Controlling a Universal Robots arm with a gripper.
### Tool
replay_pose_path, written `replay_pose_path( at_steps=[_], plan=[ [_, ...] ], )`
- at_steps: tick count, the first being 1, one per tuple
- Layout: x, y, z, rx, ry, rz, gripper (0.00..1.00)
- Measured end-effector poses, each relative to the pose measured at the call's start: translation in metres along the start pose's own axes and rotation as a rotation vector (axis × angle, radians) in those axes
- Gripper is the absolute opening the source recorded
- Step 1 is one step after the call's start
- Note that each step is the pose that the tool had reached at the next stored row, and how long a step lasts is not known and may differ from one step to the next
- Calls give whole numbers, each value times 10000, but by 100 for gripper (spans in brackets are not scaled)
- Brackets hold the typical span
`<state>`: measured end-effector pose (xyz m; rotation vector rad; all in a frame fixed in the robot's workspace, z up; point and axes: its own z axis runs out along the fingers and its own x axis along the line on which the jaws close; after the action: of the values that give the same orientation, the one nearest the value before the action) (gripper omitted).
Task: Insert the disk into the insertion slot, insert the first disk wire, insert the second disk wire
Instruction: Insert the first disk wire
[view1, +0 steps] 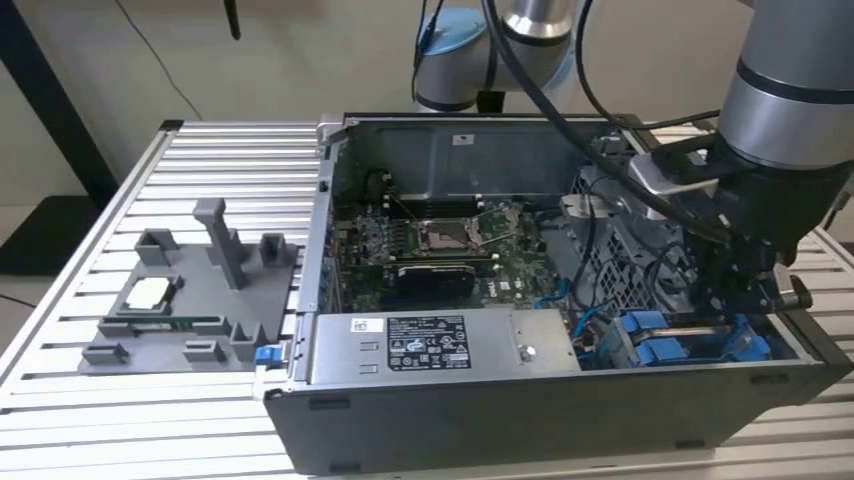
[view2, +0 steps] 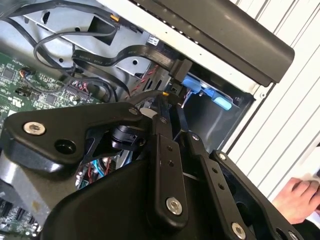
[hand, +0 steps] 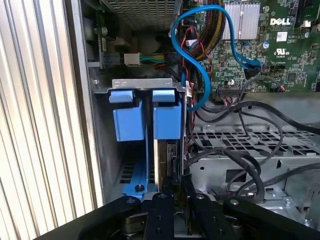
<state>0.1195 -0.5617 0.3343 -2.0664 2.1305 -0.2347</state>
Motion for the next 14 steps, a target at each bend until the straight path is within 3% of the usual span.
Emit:
replay_pose_path(
  at_steps=[8, 9, 14],
  plan=[
    [1, 19, 72, 15, -7, 2, 20],
    [1, 15, 58, 16, -5, 2, 27],
    [0, -17, -81, 4, -1, 1, 27]
  ],
)
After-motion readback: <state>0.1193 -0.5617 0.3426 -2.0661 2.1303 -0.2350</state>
